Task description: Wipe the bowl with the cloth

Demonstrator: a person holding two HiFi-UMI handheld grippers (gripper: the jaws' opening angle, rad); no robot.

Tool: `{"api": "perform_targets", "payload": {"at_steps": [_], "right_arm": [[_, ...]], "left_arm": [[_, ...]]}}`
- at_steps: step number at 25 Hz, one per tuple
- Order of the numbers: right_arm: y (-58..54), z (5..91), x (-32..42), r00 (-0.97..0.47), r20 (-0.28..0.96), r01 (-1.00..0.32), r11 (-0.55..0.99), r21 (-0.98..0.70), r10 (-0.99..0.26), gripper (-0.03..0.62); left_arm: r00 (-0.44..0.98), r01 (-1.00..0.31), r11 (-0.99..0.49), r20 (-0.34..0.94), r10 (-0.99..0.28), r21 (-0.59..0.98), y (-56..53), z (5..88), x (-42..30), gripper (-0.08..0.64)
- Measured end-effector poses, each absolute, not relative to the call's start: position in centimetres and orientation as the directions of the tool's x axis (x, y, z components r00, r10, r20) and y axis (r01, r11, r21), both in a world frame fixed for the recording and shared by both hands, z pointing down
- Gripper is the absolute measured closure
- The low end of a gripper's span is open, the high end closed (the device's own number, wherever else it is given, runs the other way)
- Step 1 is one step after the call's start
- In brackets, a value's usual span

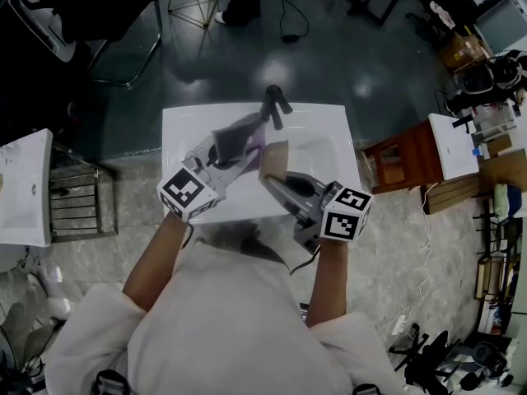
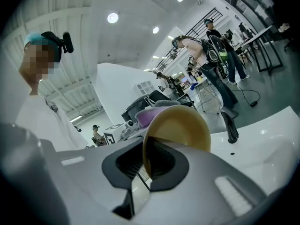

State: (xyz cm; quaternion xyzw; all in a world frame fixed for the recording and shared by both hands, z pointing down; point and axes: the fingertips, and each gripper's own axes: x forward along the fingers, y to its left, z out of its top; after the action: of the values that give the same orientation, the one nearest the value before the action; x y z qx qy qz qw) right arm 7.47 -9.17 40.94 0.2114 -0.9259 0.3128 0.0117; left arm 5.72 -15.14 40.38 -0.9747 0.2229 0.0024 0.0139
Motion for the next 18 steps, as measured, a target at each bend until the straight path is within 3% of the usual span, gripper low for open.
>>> {"api": "perform_targets", "payload": {"at_steps": [9,18], "right_arm": [[-9.8,41.4,7.8,-0.913,0.14,-0.388,0.711,-0.586,-0.382,0.578],[-11.9,42.3,8.1,-0.92,0.167,-0.383,0.72,-0.578,-0.355,0.578]], "left_arm": [[0.912,-0.41,-0.91,0.041,-0.409,0.053,-13.4,43.9,6.3,0.494],[0.923,-0.378,-0.92,-0.031,-0.383,0.1,-12.8,42.9,6.1,0.494]]}}
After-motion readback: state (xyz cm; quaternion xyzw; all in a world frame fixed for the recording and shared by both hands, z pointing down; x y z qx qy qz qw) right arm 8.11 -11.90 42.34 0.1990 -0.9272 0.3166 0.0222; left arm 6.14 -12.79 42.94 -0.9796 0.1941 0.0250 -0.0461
